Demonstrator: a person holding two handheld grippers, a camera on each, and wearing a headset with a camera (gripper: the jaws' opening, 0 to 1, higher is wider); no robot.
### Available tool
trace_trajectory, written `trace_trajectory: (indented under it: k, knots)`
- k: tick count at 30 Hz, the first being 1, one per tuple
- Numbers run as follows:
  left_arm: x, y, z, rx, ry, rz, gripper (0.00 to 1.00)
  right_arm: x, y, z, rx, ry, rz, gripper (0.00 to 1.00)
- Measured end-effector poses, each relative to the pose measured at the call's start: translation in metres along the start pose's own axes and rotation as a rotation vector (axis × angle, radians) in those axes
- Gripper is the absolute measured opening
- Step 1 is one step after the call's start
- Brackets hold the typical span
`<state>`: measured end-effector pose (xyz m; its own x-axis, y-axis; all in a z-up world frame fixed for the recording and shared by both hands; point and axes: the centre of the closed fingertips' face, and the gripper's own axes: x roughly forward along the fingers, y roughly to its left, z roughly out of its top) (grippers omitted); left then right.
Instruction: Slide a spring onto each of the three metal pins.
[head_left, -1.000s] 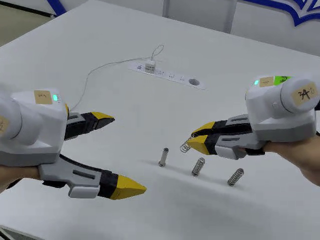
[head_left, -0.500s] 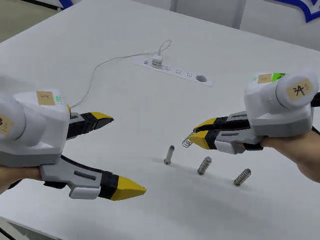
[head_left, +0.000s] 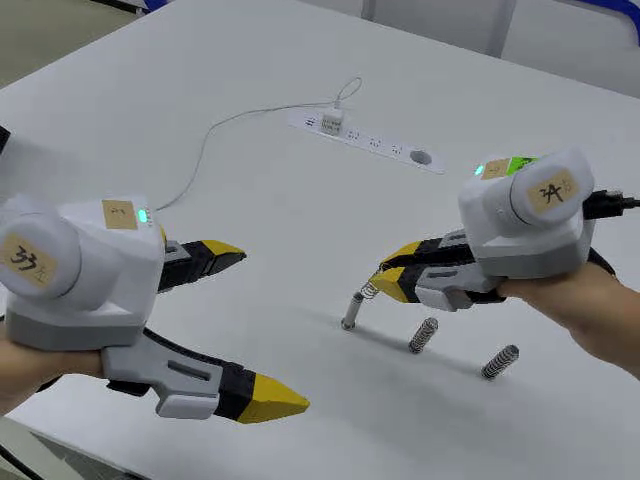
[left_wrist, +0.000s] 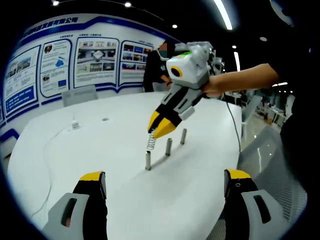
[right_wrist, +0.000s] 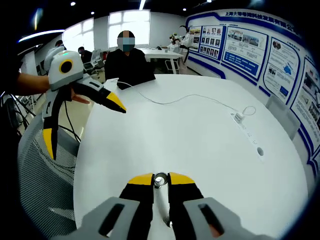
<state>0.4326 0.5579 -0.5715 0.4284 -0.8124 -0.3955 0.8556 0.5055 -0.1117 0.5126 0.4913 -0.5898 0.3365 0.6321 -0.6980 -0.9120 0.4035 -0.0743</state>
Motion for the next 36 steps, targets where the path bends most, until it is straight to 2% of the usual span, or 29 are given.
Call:
trace_trajectory:
  k: [10,18,30,36]
  knots:
    - [-0.002,0.0,-0.003,-0.015,-0.002,0.006,1.0,0.008,0.0,-0.002,0.001,0.018,0.013,0.11]
    - [-0.002,0.0,-0.004,-0.026,-0.007,0.007,1.0,0.011,0.0,0.003,0.001,0.021,0.026,0.11]
    - [-0.001,0.0,-0.002,-0.034,-0.017,0.002,1.0,0.012,0.004,0.001,-0.019,0.069,0.052,0.11]
    - [0.0,0.0,-0.003,-0.033,-0.009,-0.002,1.0,0.016,0.005,-0.001,-0.024,0.088,0.057,0.11]
